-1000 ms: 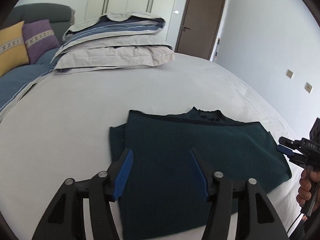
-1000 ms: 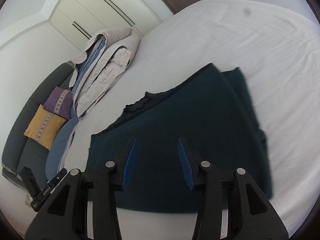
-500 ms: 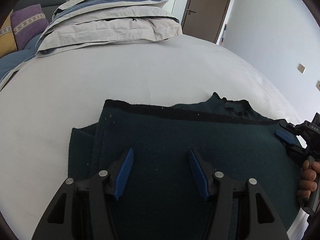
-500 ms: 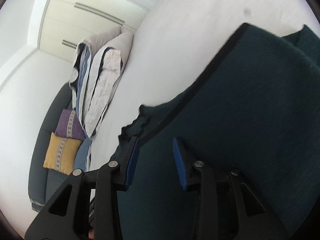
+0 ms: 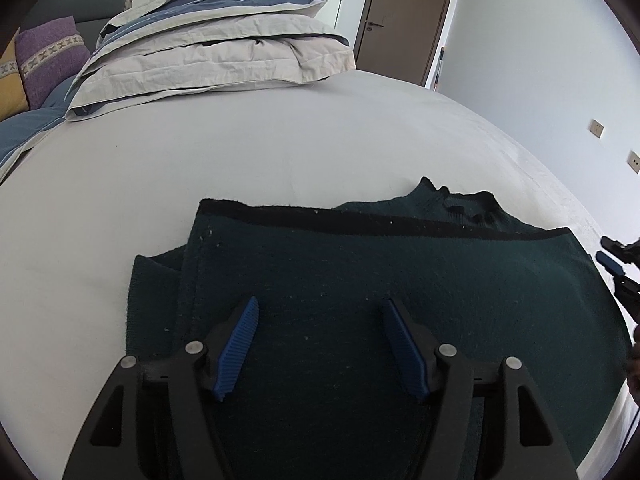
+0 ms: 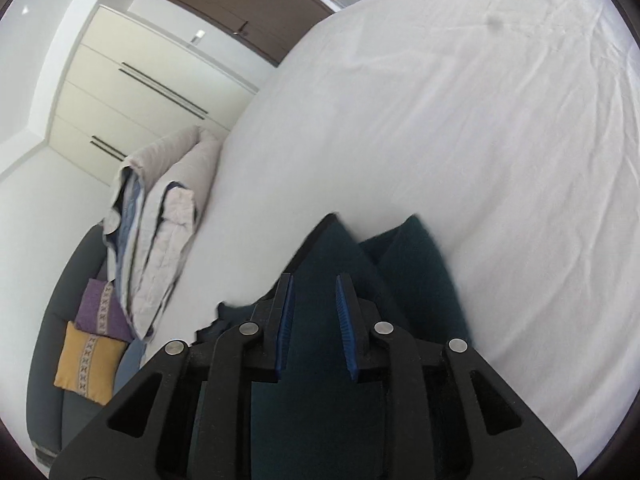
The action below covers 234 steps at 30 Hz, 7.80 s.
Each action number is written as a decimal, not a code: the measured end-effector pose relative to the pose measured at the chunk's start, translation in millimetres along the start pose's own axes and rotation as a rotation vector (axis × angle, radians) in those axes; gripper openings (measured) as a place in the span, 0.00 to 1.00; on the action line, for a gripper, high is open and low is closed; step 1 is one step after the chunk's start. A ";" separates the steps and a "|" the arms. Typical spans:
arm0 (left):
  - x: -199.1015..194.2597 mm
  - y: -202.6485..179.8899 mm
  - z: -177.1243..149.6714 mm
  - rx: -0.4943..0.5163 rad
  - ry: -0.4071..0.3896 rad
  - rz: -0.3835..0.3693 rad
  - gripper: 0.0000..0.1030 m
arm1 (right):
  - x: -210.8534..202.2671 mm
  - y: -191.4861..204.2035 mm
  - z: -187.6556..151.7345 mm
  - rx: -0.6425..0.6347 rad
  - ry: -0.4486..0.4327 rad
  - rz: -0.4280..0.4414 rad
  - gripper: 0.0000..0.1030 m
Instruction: Fold small clothes
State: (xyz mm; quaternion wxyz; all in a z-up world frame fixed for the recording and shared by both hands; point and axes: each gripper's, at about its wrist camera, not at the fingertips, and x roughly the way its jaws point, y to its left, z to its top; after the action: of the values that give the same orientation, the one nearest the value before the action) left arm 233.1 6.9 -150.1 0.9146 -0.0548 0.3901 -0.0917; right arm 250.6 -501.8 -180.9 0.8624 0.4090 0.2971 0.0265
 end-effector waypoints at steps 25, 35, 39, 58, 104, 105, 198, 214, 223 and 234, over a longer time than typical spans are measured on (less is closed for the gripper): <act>-2.0 -1.3 -1.2 0.013 -0.003 0.015 0.66 | -46.4 -6.6 -124.5 -0.043 0.188 0.025 0.15; -7.1 -4.9 5.7 0.012 0.034 0.049 0.66 | -106.0 -12.9 -97.7 -0.137 0.015 -0.180 0.20; -42.1 -27.8 -3.7 0.004 0.047 0.037 0.49 | -110.0 46.1 -118.7 -0.368 -0.012 -0.170 0.41; -71.2 -33.2 -72.1 0.037 0.125 0.008 0.50 | -27.9 66.8 -179.3 -0.102 0.289 0.138 0.79; -79.6 109.8 -57.1 -0.505 0.155 -0.268 0.74 | -51.5 109.3 -134.2 -0.236 0.249 0.151 0.80; -75.1 111.2 -53.5 -0.511 0.164 -0.291 0.76 | -47.7 111.6 -134.6 -0.238 0.259 0.156 0.80; -77.7 -142.2 -62.5 -0.024 0.219 -0.647 0.47 | 89.5 82.4 -46.6 -0.194 0.643 0.027 0.11; -89.5 -120.7 -33.9 0.045 0.183 -0.654 0.53 | 31.4 -2.0 47.0 -0.154 0.535 -0.073 0.11; -86.6 -129.3 -22.2 0.093 0.186 -0.642 0.54 | 24.3 -28.2 49.2 -0.138 0.510 -0.080 0.11; -47.5 -134.3 -34.0 0.095 0.255 -0.573 0.55 | -4.2 -47.6 27.5 -0.027 0.500 0.013 0.19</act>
State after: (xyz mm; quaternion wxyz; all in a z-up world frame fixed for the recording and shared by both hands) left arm 159.5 -115.4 -117.0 0.7967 -0.1080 0.4656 -0.3700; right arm 252.5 -553.6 -199.7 0.7672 0.3801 0.4983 0.1363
